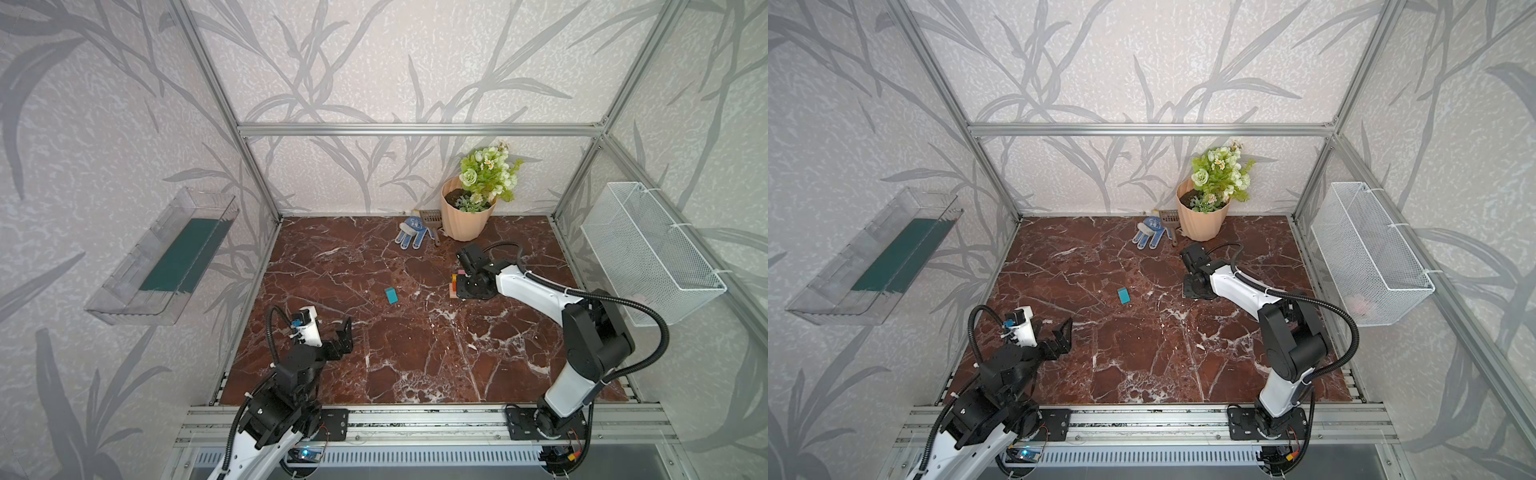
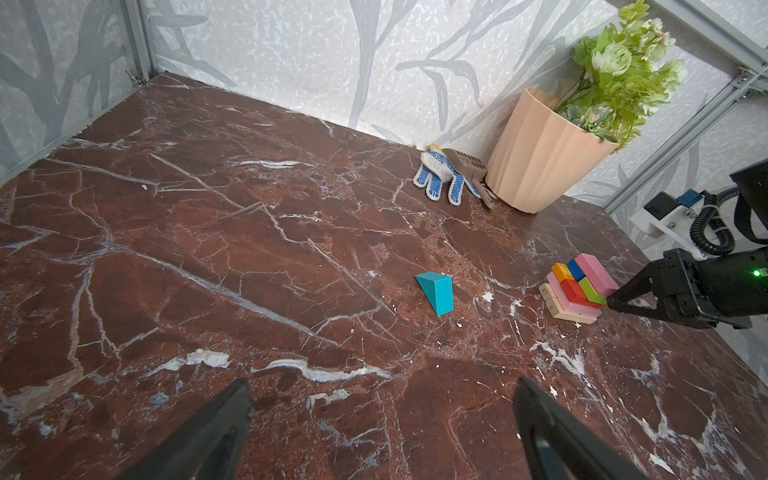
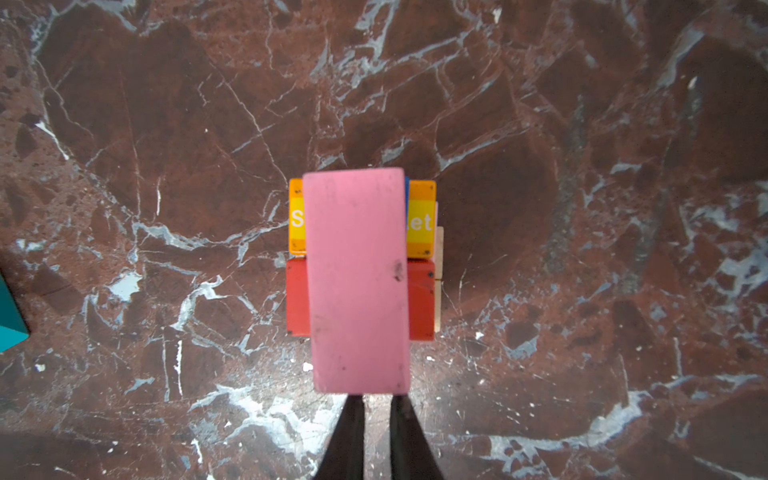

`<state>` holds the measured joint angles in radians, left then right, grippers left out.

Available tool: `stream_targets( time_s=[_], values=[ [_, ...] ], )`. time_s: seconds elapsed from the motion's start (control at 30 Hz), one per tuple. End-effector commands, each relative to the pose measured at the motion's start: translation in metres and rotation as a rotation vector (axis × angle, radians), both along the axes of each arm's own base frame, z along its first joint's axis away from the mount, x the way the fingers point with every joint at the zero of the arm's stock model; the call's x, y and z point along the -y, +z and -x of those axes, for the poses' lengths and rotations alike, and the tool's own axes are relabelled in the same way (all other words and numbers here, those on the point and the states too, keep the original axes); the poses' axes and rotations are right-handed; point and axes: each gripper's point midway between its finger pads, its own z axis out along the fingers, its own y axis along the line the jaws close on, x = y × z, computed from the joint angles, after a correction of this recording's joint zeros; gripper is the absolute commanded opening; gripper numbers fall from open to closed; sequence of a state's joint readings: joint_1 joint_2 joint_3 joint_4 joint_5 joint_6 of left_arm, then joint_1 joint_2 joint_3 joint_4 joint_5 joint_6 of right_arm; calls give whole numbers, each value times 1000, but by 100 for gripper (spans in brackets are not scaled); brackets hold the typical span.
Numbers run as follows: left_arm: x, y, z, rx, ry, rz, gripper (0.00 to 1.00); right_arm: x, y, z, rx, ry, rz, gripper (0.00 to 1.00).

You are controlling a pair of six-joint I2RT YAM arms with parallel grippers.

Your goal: Build the wood block tower

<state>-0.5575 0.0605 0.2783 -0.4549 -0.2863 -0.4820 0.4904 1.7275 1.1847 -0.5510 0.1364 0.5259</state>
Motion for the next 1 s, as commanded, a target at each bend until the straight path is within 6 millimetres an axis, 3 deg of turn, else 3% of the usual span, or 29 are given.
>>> stream_targets(
  time_s=[0.0,0.07,0.23,0.3,0.6,0.7,0.97],
  values=[
    [0,3,0,9,-1,0,99,-2,5,4,-12,13,-19,16],
    [0,3,0,9,0,0,99,-4,13,7,6,22,-38,20],
    [1,2,0,8,-3,0,99,1,30,11,67,18,-42,48],
    [1,2,0,7,-2,0,99,3,34,9,83,10,-31,54],
    [1,2,0,8,-2,0,99,-5,27,-10,56,8,-10,55],
    [1,3,0,9,-3,0,99,-7,15,-14,30,10,7,55],
    [0,3,0,10,0,0,99,-4,9,-19,14,-5,45,54]
  ],
)
